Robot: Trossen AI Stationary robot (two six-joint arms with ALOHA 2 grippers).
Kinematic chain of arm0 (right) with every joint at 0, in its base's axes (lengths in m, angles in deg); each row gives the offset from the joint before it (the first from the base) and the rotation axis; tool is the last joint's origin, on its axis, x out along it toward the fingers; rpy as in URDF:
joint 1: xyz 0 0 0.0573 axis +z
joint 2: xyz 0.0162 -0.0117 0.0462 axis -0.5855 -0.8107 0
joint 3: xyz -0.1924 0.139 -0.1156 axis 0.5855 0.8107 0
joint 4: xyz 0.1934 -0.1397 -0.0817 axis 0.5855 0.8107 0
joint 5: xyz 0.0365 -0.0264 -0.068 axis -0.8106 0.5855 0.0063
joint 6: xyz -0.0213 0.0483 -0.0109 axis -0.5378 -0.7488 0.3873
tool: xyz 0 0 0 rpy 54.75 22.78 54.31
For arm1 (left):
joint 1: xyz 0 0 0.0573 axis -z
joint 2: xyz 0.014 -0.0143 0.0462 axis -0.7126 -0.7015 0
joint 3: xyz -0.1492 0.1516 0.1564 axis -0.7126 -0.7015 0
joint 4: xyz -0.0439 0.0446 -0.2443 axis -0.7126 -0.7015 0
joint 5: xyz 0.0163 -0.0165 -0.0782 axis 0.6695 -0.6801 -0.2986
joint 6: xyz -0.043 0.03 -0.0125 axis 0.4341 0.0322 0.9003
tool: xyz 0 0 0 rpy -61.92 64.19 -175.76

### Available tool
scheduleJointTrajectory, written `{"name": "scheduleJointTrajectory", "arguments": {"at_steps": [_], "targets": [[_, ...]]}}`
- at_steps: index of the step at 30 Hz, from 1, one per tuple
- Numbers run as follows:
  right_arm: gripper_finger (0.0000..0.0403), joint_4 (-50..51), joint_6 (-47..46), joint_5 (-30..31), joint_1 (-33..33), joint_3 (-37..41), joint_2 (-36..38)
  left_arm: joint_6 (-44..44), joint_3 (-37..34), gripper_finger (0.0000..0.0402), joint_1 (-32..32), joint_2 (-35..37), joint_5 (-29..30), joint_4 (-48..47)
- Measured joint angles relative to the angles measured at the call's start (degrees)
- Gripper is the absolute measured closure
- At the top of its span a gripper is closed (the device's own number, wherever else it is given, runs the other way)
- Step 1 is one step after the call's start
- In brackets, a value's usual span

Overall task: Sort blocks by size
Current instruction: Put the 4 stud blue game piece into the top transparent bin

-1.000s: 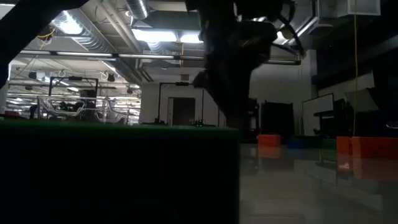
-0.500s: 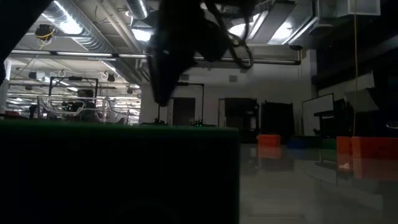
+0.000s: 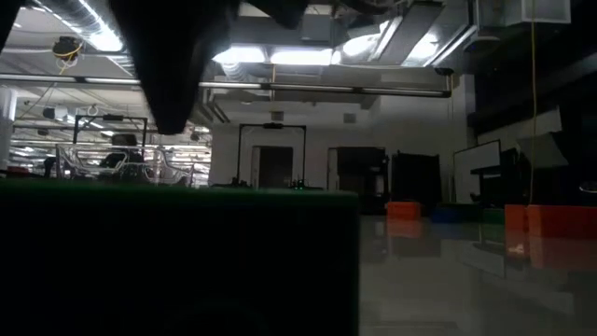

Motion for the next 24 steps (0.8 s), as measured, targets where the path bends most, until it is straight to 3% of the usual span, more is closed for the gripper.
{"name": "scheduleJointTrajectory", "arguments": {"at_steps": [8,13,17,24], "targets": [[0.0190,-0.22,0.00,0.00,0.00,0.00,0.01,15.40,-1.53,0.0219,-0.32,0.00,0.01,-2.45],[0.0190,-0.22,0.00,0.00,0.00,0.00,0.00,22.00,-7.05,0.0189,-1.42,-0.04,-3.06,-2.49],[0.0190,-0.18,0.00,-0.02,0.00,0.00,0.00,20.44,-10.75,0.0183,-2.31,-0.07,-7.44,-2.62],[0.0190,-0.18,0.00,-0.02,0.00,0.00,0.00,17.94,-14.50,0.0187,-2.67,-0.07,-7.85,-2.00]]}}
